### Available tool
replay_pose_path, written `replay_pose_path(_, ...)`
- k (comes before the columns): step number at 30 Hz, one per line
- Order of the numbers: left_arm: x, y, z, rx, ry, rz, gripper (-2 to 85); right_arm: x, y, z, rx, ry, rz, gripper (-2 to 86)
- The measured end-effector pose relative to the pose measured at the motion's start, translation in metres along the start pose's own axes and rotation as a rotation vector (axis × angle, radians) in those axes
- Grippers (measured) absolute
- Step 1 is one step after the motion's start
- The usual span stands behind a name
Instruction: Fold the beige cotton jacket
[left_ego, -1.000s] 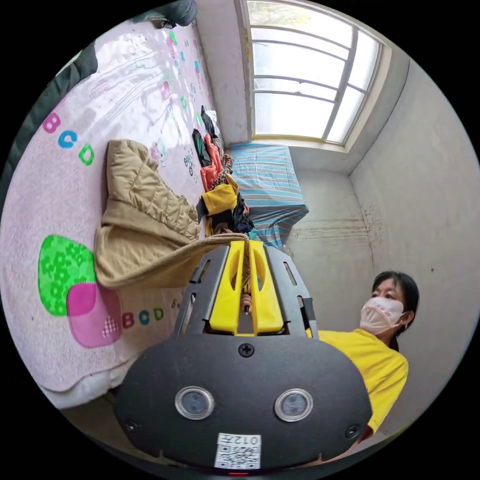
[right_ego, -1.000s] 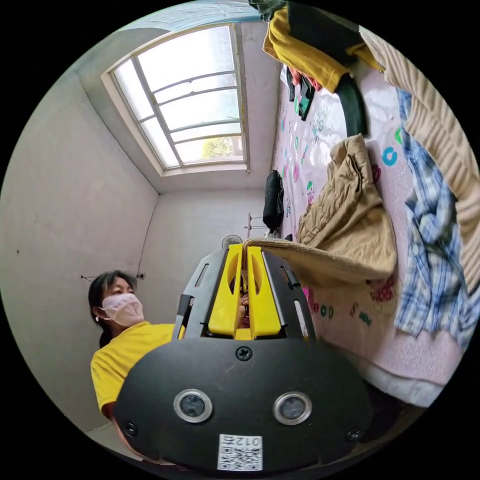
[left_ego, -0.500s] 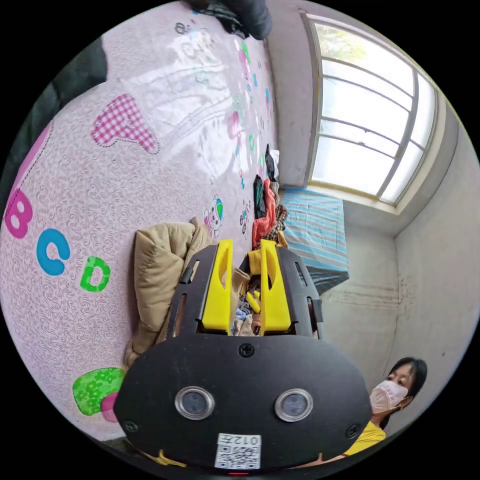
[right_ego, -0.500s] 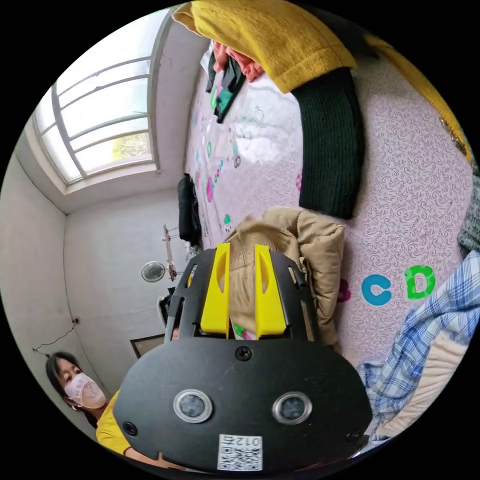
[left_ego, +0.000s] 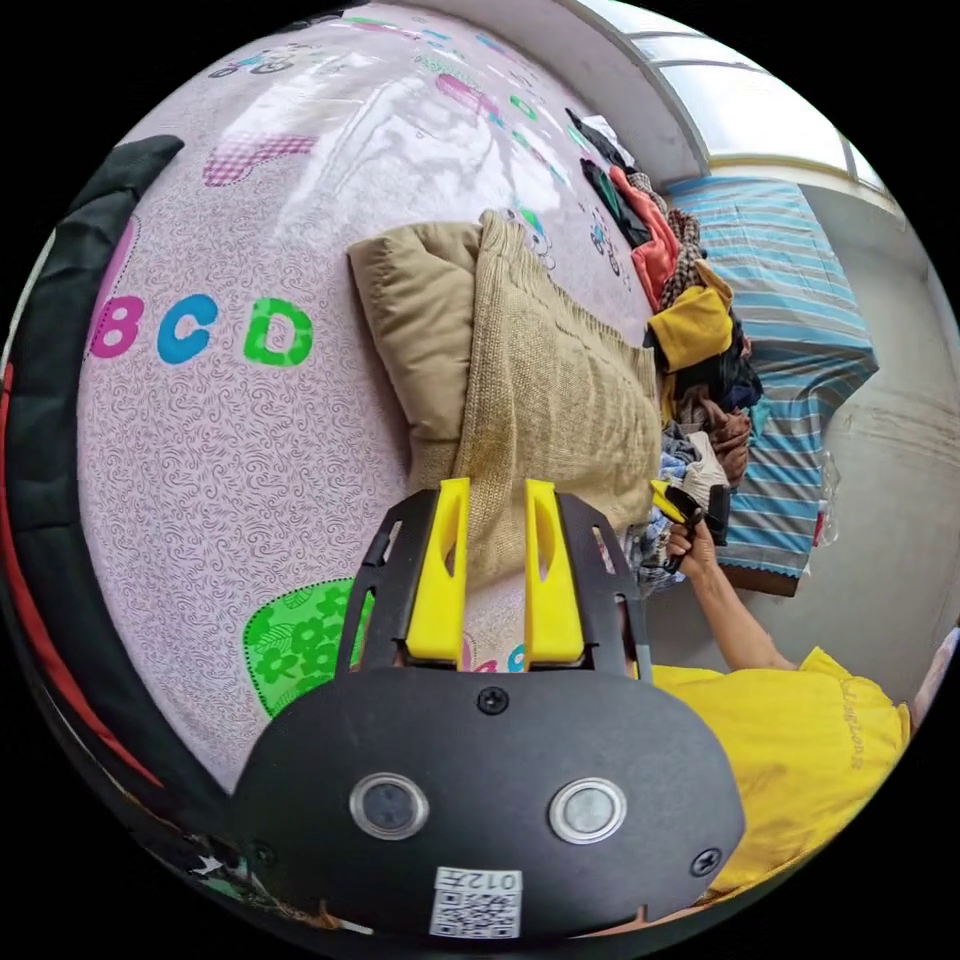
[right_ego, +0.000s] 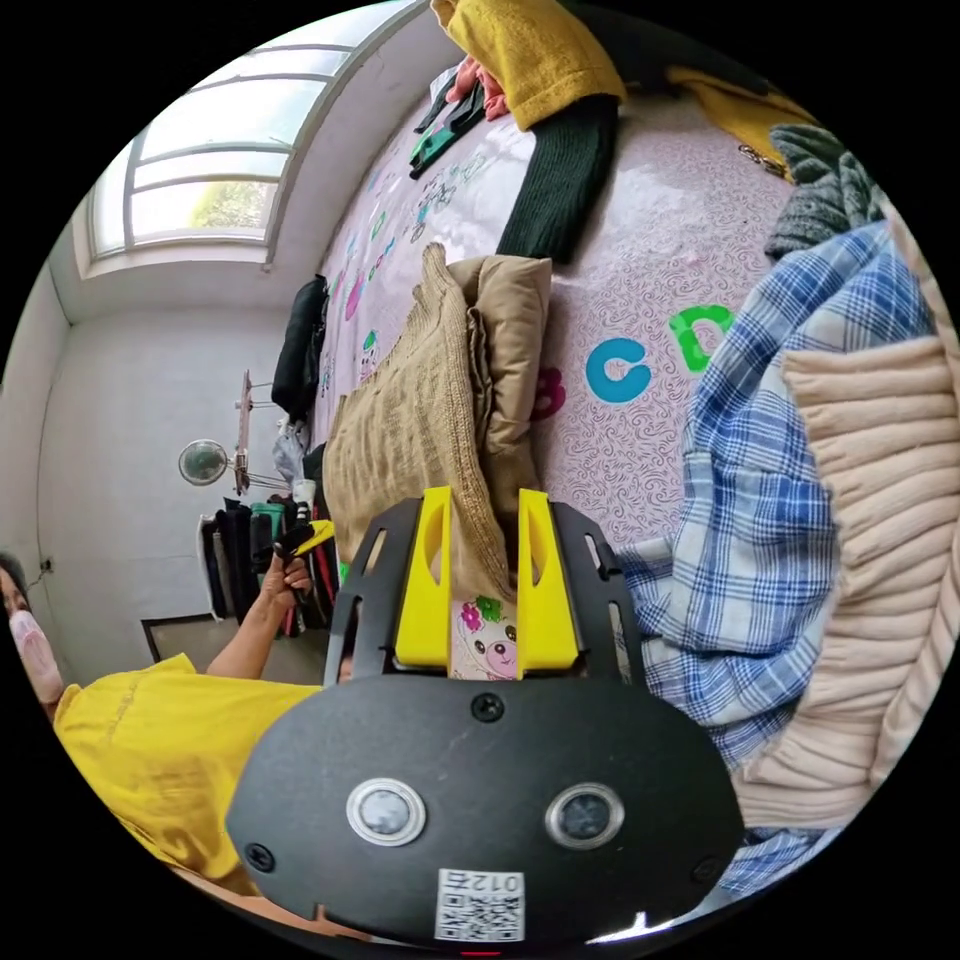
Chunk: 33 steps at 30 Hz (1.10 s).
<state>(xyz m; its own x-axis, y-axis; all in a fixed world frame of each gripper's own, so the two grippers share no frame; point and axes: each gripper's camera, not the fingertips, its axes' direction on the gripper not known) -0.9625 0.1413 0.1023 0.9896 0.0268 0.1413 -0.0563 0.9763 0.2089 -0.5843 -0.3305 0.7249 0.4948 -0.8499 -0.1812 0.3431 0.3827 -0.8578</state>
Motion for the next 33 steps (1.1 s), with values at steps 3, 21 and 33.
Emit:
replay_pose_path(3,0.015,-0.007,0.002,-0.029,-0.113,0.069,2.1,-0.003,-0.004,0.01,0.003,0.041,0.004,5.8)
replay_pose_path(21,-0.008,0.024,-0.01,0.024,0.0,0.109,5.5,0.008,0.011,0.024,-0.02,0.124,-0.112,8.3)
replay_pose_path(33,0.012,0.018,-0.004,-0.165,-0.119,0.213,1.3,0.018,0.015,0.039,-0.133,0.137,-0.084,2.4)
